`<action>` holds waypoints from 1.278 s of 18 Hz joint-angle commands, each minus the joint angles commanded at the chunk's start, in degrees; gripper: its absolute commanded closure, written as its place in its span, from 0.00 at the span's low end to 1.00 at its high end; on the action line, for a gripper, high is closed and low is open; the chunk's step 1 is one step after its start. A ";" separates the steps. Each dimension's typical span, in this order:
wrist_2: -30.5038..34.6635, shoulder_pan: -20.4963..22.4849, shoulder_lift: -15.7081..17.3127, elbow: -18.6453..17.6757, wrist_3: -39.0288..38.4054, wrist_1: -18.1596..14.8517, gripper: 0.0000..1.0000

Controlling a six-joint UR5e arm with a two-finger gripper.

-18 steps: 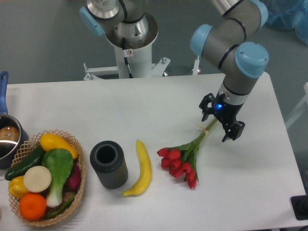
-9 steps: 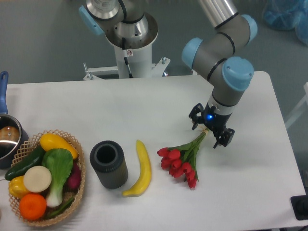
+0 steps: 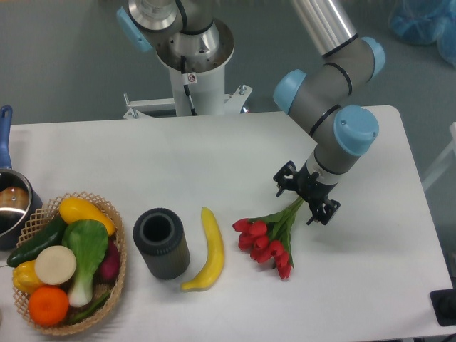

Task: Pick up the flowers from the table
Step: 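Lower the open gripper around the tulip stems near the blooms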

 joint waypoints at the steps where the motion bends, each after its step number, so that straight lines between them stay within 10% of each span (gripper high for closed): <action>1: -0.09 0.00 -0.09 0.00 -0.97 0.00 0.00; 23: -0.71 0.26 -3.69 0.00 -3.17 0.09 0.00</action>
